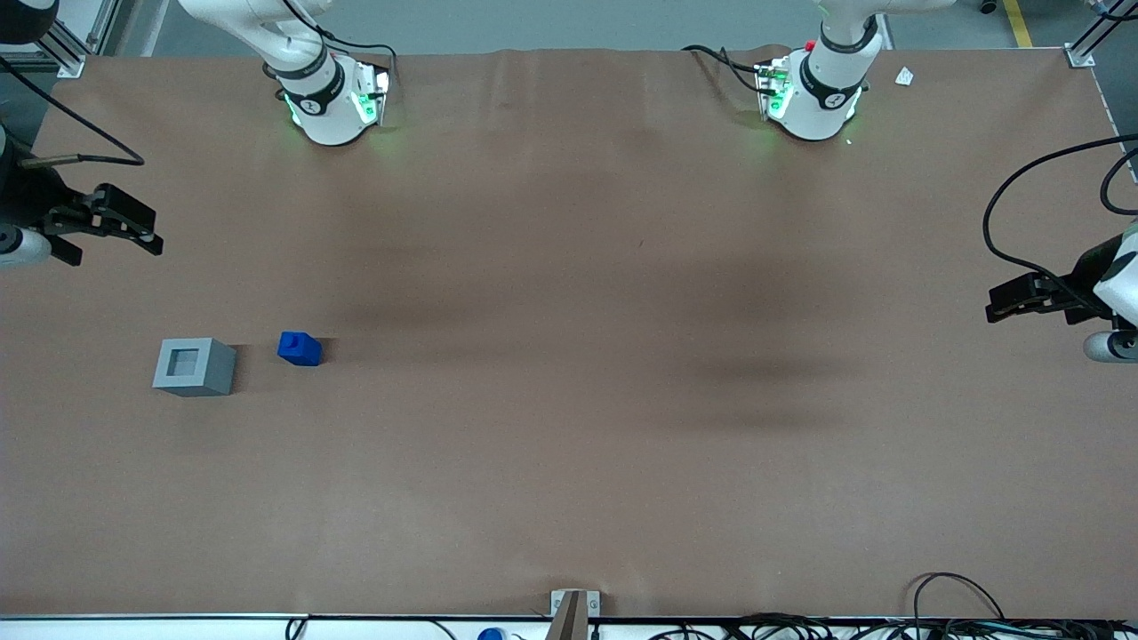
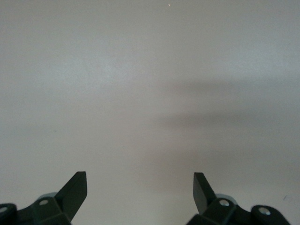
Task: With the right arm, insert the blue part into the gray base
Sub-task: 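Move the open right gripper toward the blue block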
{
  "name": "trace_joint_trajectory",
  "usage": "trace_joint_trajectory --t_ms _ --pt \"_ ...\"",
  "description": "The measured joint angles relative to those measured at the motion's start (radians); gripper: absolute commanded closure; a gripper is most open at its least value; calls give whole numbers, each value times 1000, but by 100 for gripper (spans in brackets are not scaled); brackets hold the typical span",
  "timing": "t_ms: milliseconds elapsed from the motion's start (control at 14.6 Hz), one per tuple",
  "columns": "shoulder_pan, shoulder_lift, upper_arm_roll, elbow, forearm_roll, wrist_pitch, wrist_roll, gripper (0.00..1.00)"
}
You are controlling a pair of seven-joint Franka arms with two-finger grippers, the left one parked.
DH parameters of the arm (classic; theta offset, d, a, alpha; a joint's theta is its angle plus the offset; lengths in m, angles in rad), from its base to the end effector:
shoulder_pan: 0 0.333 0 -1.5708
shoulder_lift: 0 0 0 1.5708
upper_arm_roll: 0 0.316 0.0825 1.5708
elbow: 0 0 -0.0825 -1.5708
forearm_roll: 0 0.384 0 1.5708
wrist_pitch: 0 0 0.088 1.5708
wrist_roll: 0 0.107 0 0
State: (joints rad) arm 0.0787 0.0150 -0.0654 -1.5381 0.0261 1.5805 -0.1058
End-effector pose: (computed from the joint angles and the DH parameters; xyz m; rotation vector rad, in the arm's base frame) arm 0.5605 0.0105 0.6325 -3.1119 -0.1857 -0.0445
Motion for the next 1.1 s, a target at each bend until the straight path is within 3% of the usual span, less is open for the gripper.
trace_joint_trajectory --t_ms 823,1097 --pt "-8 35 -7 -16 12 12 0 0" --pt "-9 81 -9 -157 12 208 0 0"
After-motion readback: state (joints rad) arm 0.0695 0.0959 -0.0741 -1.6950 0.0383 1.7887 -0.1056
